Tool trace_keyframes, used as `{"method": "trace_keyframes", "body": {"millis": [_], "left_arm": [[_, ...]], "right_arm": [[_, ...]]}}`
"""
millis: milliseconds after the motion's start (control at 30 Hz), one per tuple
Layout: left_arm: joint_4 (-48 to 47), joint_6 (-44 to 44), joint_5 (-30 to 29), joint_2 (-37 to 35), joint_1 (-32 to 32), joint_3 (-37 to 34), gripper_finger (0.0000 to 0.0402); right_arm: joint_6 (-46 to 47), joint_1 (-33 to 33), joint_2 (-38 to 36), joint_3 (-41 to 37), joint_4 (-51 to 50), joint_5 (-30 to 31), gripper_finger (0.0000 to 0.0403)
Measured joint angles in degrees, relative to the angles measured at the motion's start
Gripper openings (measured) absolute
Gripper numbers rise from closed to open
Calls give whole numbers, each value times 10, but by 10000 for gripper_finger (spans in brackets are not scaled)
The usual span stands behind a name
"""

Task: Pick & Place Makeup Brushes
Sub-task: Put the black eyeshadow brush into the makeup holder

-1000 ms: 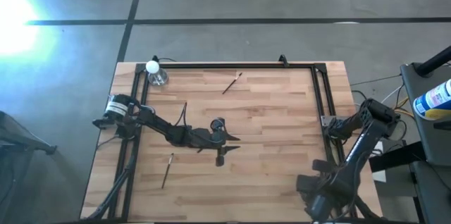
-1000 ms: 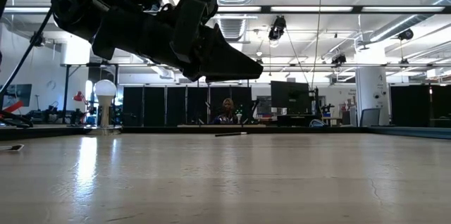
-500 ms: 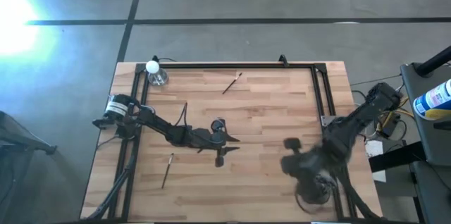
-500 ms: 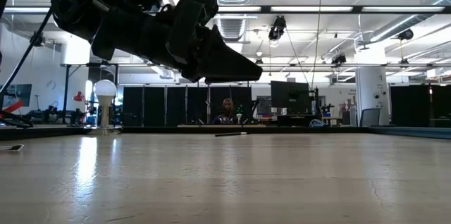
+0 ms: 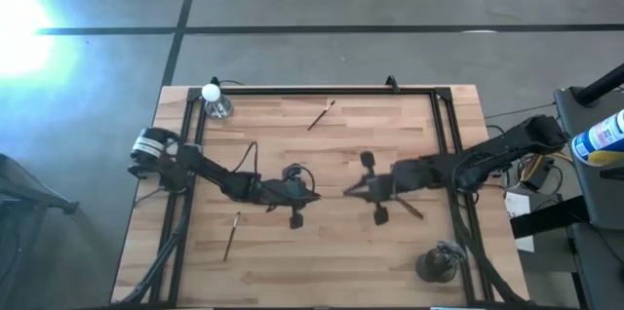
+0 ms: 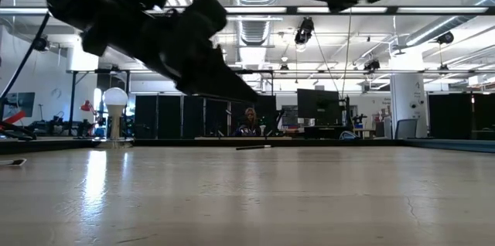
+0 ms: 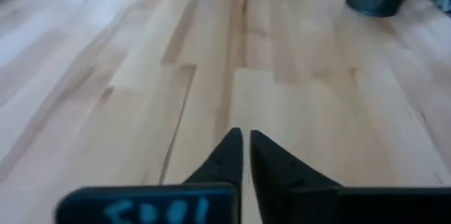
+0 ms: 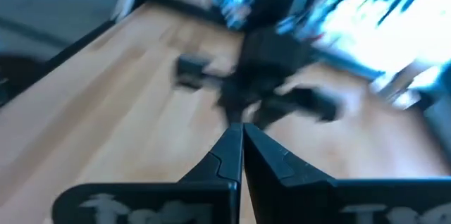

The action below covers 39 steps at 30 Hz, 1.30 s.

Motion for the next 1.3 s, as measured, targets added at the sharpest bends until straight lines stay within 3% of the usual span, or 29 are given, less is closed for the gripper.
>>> {"method": "trace_keyframes", "body": {"millis": [200, 400, 600, 733, 1000, 1300], "left_arm": [[-117, -78, -67, -101, -11, -50, 3], [-385, -220, -118, -214, -36, -60, 1], [-638, -437, -112, -278, -91, -45, 2], [-752, -609, -62, -273, -139, -33, 23], [-802, -808, 28, -218, -205, -19, 104], [-783, -821, 17, -172, -214, -8, 130]], "right_arm": [[-15, -85, 19, -66, 203, 0, 8], [-15, -154, 41, -89, 323, 0, 8], [-15, -183, 58, -81, 370, 0, 8], [-15, -183, 63, -74, 371, 0, 8], [-15, -183, 65, -72, 370, -3, 8], [-15, -183, 65, -72, 370, -3, 8]]}}
